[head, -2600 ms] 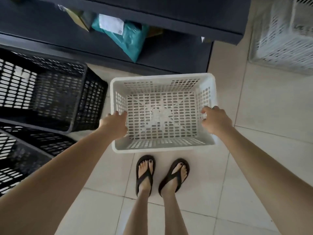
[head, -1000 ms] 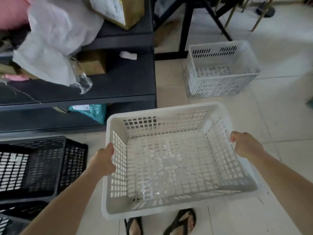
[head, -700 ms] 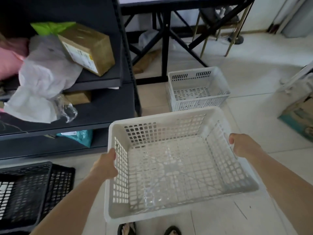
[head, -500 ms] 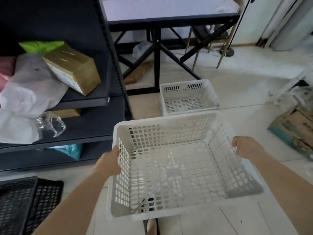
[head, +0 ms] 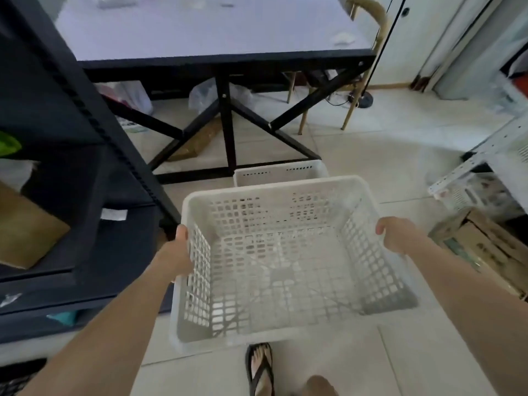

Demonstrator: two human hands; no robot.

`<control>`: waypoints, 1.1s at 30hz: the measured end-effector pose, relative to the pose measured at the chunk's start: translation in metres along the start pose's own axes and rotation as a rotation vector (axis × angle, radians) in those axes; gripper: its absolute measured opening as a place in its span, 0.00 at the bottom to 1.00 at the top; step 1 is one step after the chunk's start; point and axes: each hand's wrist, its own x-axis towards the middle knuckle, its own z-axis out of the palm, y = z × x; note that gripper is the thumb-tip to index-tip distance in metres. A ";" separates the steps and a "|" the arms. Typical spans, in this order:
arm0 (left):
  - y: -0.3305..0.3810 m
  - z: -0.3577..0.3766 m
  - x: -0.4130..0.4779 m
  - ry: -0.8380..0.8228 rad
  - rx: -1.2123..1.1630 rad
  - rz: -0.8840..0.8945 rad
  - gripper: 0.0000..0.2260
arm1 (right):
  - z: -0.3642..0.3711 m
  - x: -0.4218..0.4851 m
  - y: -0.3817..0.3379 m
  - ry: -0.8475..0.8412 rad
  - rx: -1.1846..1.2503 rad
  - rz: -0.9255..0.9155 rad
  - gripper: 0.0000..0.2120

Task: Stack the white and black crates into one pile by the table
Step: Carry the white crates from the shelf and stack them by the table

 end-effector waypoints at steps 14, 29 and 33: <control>0.143 -0.061 0.194 0.046 0.044 -0.089 0.20 | -0.088 0.273 -0.012 -0.113 0.199 -0.063 0.17; 0.213 -0.039 0.358 0.065 -0.011 -0.104 0.20 | -0.085 0.459 -0.025 -0.197 0.134 0.081 0.26; 0.211 -0.035 0.370 0.057 0.001 -0.123 0.21 | -0.074 0.476 -0.039 -0.200 0.161 0.124 0.26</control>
